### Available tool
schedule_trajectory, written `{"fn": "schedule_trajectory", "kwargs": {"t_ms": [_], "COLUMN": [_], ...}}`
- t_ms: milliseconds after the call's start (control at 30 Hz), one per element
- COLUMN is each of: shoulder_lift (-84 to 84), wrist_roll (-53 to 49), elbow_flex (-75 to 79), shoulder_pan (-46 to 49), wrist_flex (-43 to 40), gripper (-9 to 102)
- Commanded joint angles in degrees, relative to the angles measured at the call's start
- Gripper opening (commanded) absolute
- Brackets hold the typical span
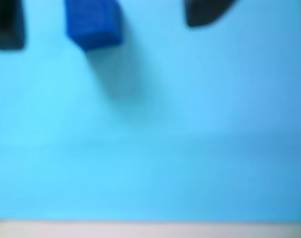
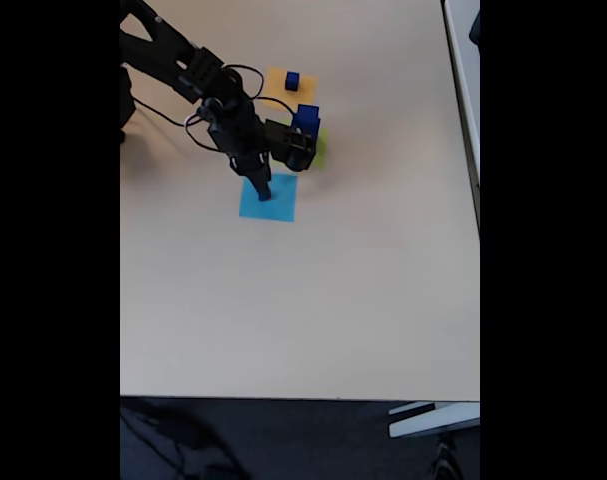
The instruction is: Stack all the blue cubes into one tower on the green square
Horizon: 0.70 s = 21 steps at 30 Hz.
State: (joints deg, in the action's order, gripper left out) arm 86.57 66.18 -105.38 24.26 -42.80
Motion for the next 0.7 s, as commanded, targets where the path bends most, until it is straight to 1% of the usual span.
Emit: {"fn": "schedule_trajectory", "kwargs": {"t_ms": [0, 167, 300, 467, 667], "shoulder_lift": [7.9, 12.1, 15.7, 19.3, 17.8], "wrist_roll": [2.1, 5.8, 10.5, 20.7, 31.8], "elbow_flex": [5.8, 11.0, 12.0, 13.5, 14.9], "shoulder_pan": [-1.8, -4.6, -8.2, -15.7, -24.8], "wrist_flex": [-4.3, -10.5, -13.8, -17.9, -18.0], "gripper": [20, 26, 27, 30, 32]}}
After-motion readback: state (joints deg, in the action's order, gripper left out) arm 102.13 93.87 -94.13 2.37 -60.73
